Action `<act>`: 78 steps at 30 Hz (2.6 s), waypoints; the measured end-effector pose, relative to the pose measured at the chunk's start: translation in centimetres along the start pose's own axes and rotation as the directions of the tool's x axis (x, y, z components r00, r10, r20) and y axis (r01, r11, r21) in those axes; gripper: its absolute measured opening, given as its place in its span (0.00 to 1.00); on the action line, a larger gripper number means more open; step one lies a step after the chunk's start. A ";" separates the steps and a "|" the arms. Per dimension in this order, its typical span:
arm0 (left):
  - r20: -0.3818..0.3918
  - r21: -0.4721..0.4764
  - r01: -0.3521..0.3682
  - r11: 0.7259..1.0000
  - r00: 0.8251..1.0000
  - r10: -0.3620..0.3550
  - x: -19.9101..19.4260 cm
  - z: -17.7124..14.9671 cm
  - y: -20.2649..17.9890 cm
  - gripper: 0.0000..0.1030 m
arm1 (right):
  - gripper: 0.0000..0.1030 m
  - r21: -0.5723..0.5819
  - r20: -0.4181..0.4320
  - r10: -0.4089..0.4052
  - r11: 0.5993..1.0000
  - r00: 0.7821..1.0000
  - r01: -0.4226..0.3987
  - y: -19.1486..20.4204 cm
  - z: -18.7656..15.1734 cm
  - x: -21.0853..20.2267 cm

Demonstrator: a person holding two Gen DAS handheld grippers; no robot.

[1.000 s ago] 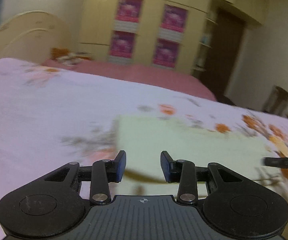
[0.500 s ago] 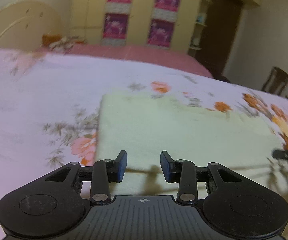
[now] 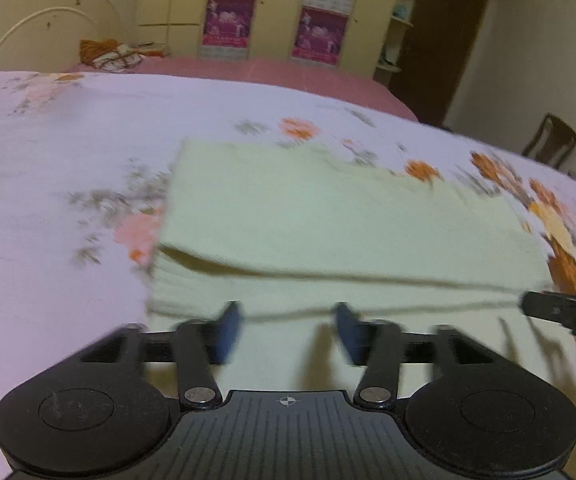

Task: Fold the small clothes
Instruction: 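Open both tools and pull them back toward the sweater hem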

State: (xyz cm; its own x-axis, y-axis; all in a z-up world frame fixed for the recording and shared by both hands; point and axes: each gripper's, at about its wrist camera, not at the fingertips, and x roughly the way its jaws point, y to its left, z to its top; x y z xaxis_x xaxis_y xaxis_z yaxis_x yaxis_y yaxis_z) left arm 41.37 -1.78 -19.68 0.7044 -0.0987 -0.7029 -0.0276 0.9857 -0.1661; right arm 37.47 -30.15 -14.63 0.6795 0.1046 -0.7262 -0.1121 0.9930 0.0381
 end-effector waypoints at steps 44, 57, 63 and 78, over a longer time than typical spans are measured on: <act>-0.053 0.131 -0.092 0.987 0.994 0.100 -12.5 -11.6 -0.7 0.77 | 0.39 -0.164 -0.087 -0.064 0.985 0.994 0.049 0.4 -12.2 -10.7; -0.050 0.217 0.017 0.976 0.999 -0.006 -16.7 -17.1 -0.1 0.77 | 0.38 -0.177 -0.135 0.004 0.984 0.991 -0.028 8.8 -16.8 -13.5; -0.039 0.223 0.014 0.975 0.999 -0.006 -17.7 -18.1 0.9 0.77 | 0.40 -0.091 -0.124 -0.092 0.993 0.988 0.081 5.8 -18.2 -15.9; -0.044 0.240 0.042 0.970 0.999 -0.032 -20.5 -20.3 1.3 0.77 | 0.43 -0.081 -0.080 -0.045 0.996 0.996 0.039 11.1 -20.0 -17.9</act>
State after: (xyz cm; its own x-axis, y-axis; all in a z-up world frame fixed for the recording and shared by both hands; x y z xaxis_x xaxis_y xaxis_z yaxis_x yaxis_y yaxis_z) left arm 12.47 -1.23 -19.49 0.6729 -0.1362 -0.7271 0.1728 0.9846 -0.0245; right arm 9.57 -22.09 -14.97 0.6235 0.0547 -0.7799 -0.1439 0.9885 -0.0457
